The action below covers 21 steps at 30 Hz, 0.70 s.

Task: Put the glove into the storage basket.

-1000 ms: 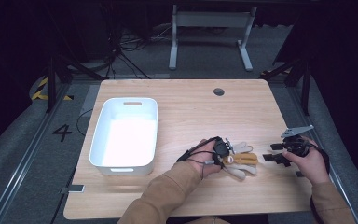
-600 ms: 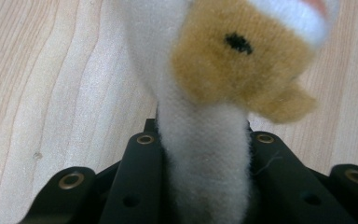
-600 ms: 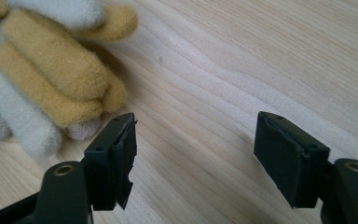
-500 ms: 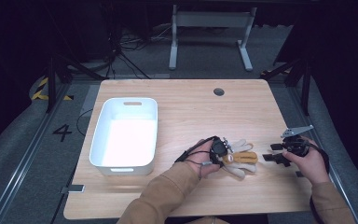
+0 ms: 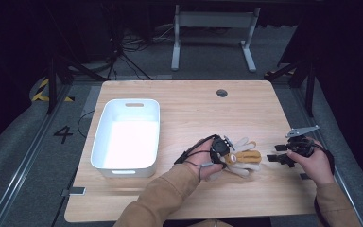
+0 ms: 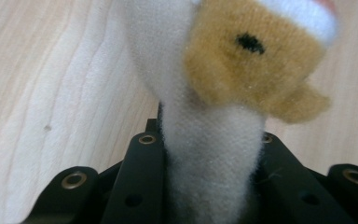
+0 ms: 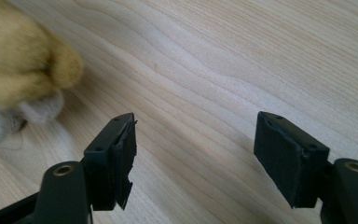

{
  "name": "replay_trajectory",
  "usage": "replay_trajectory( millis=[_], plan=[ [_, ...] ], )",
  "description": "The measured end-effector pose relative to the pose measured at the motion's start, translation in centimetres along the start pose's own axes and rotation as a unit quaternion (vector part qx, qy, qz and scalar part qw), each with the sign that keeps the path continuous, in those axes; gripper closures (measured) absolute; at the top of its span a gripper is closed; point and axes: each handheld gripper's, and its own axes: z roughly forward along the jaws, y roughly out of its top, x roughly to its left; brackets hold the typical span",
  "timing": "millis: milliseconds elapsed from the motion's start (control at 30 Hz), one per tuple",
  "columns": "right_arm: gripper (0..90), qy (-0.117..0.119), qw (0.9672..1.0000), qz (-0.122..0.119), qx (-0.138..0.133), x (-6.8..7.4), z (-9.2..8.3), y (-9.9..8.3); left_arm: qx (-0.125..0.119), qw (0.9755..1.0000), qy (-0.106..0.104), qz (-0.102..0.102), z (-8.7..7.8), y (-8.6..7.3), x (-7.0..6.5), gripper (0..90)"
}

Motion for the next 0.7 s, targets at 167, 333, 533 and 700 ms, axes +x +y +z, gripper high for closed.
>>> replay_trajectory(
  millis=[167, 333, 533, 700],
  plan=[
    [31.7, 0.007, 1.0000, -0.006, 0.001, 0.1, 0.6, 0.7, -0.024, 0.9993, 0.009, -0.028, -2.7, -0.4, 0.3, 75.5],
    [31.7, 0.011, 0.9999, -0.012, 0.002, 0.1, 1.1, 1.4, -0.029, 0.9981, 0.021, -0.049, -4.3, -1.0, 0.9, 75.6],
    [31.7, 0.021, 0.9995, -0.022, 0.002, 0.3, 1.9, 2.6, -0.038, 0.9955, 0.038, -0.078, -6.7, -2.2, 1.6, 75.6],
    [31.5, 0.027, 0.9991, -0.031, 0.005, 0.5, 2.7, 3.5, -0.046, 0.9916, 0.054, -0.108, -9.1, -3.3, 2.3, 75.5]
  ],
)
